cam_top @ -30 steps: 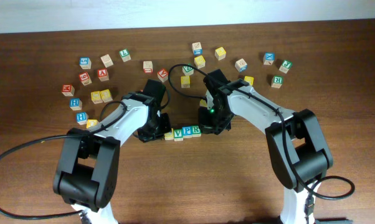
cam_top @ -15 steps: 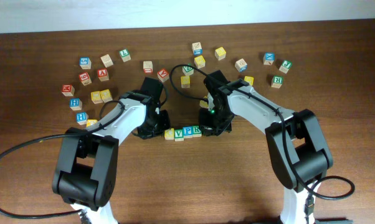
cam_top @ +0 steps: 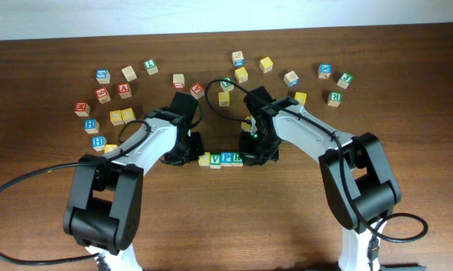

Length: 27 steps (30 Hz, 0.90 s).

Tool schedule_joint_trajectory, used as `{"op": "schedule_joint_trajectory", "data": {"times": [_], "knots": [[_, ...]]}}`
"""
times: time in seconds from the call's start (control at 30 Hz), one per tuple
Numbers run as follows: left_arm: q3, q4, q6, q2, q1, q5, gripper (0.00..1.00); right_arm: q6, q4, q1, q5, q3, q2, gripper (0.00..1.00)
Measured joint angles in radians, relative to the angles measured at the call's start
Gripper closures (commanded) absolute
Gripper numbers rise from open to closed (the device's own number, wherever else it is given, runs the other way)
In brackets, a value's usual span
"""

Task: Spell out CVPR
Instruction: 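Push the row ends inward with both grippers to close gaps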

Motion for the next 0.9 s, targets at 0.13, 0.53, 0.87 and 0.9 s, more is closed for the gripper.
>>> {"op": "schedule_joint_trajectory", "data": {"times": [0.13,0.53,0.87,0.9], "knots": [[0.021,-0.056,-0.001,0.011,0.0,-0.073,0.81,-0.011,0.001,0.001,0.042,0.0,0.0,0.94],[0.047,-0.224,0.064,0.028,0.003,0.104,1.0,-0.042,0.078,-0.005,0.029,0.0,0.0,0.96],[0.047,-0.173,0.035,0.028,-0.084,0.164,1.0,-0.044,0.08,-0.005,0.029,0.0,0.0,0.95],[0.047,-0.157,0.034,0.028,-0.084,0.164,1.0,-0.045,0.08,-0.005,0.029,0.0,0.0,0.9]]}}
